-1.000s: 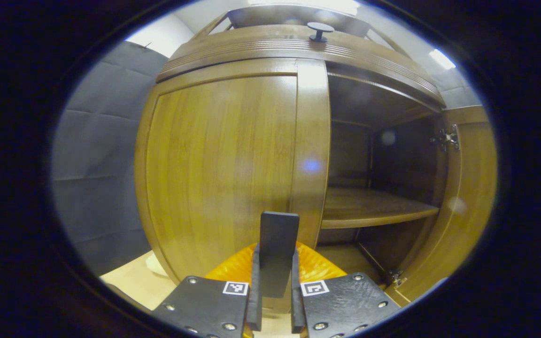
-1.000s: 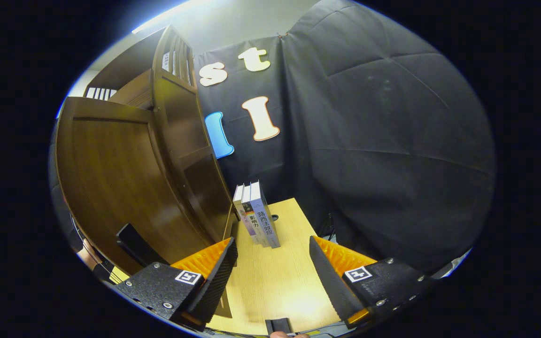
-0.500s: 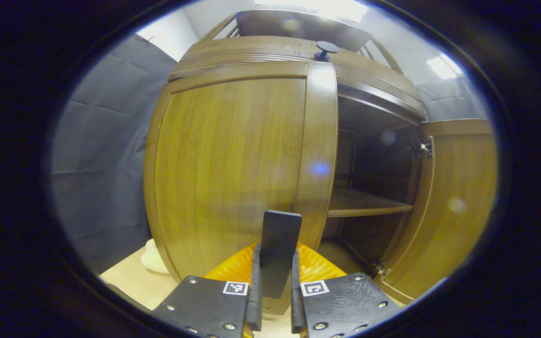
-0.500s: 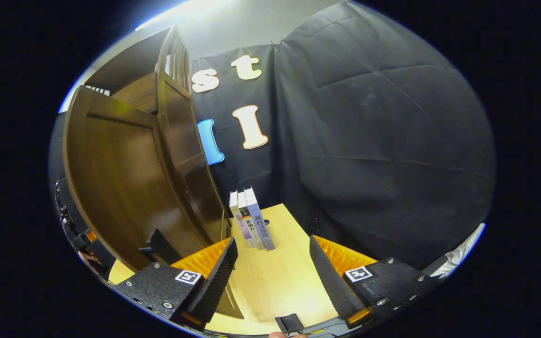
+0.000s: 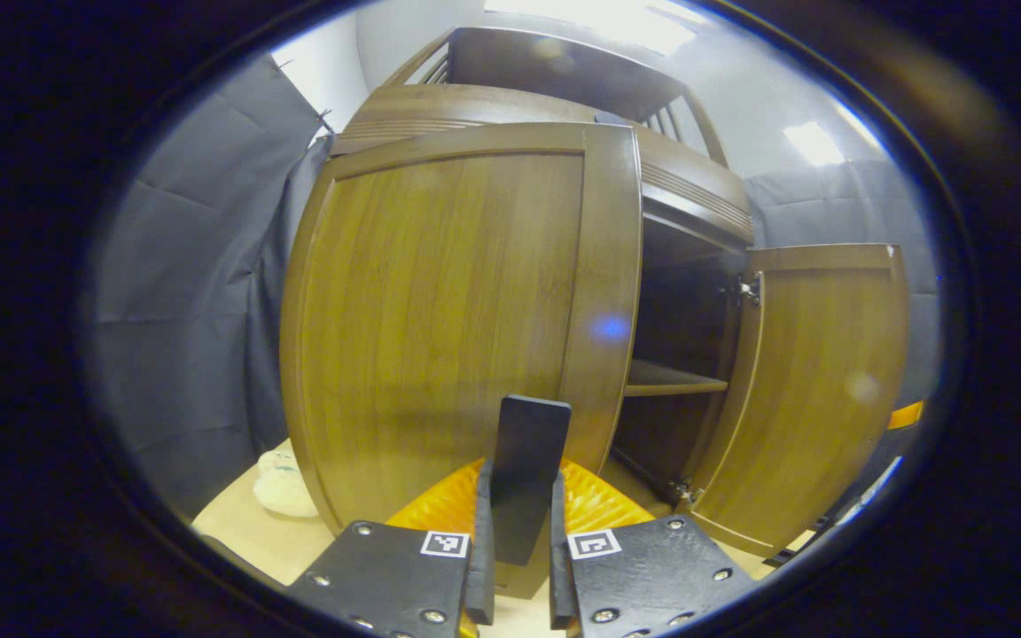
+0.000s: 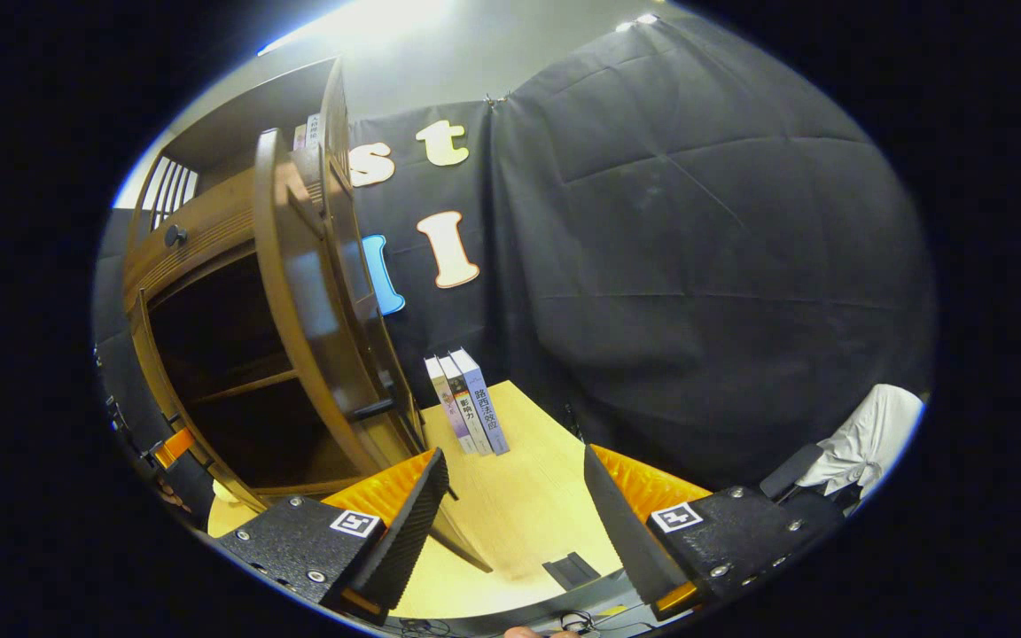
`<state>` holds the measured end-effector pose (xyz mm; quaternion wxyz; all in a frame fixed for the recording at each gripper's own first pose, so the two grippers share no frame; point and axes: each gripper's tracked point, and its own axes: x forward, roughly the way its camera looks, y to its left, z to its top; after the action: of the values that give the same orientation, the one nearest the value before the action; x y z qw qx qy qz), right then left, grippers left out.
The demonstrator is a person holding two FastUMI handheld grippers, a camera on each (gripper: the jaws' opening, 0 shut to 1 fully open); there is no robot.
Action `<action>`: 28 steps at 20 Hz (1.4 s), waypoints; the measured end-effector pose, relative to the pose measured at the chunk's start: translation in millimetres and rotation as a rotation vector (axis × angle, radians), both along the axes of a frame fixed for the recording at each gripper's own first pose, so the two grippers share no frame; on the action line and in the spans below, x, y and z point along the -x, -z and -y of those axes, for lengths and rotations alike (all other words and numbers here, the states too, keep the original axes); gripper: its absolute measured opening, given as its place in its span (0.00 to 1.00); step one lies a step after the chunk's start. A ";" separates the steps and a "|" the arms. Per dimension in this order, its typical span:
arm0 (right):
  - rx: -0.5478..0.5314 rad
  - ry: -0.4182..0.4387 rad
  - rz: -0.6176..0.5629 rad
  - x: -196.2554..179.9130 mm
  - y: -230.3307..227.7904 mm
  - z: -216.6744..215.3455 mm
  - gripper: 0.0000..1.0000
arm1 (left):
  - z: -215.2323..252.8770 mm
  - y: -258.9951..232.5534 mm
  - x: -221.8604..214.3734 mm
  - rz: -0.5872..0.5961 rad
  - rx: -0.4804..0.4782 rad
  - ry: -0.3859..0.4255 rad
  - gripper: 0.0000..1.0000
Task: Open the right door of the double-door shoe cabinet with the right hand, and open the left door with the left hand.
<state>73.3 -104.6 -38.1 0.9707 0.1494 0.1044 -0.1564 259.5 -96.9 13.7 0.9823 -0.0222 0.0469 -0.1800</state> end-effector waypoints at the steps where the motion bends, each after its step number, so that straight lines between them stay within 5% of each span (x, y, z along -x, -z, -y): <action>1: 0.001 0.002 0.001 6.5 0.4 -7.6 0.95 | -0.4 -2.5 0.7 0.003 0.003 0.013 0.32; 4: 0.017 0.002 0.007 20.5 1.3 -30.5 0.95 | -1.8 -6.3 2.8 0.012 0.005 0.046 0.20; 9: 0.008 0.007 0.005 38.8 8.6 -66.4 0.95 | -3.7 -7.6 4.2 0.017 0.015 0.060 0.32; 19: 0.019 -0.065 -0.007 30.2 6.6 -106.6 0.92 | -17.1 -8.3 4.8 0.027 0.023 -0.006 0.31; 20: 0.018 -0.077 -0.008 28.1 7.1 -111.6 0.95 | -19.7 -6.7 5.8 0.020 0.022 -0.015 0.19; 21: 0.020 -0.091 -0.011 27.3 7.4 -116.5 0.95 | -22.0 -5.1 5.8 0.002 0.021 -0.027 0.31; 22: 0.024 -0.104 -0.015 29.0 9.4 -121.5 0.95 | -26.3 -3.9 7.8 -0.008 0.017 -0.039 0.19; 23: 0.030 -0.116 -0.019 29.2 11.1 -125.6 0.95 | -28.4 -4.7 8.1 -0.003 0.008 -0.046 0.24; 28: 0.036 -0.156 -0.023 19.5 14.2 -135.8 0.95 | -38.1 -3.7 11.9 0.000 0.028 -0.091 0.12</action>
<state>53.8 31.2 -52.3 0.9812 0.1218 0.1240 -0.0839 247.6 -58.8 17.4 0.9891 -0.0379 0.0432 -0.1357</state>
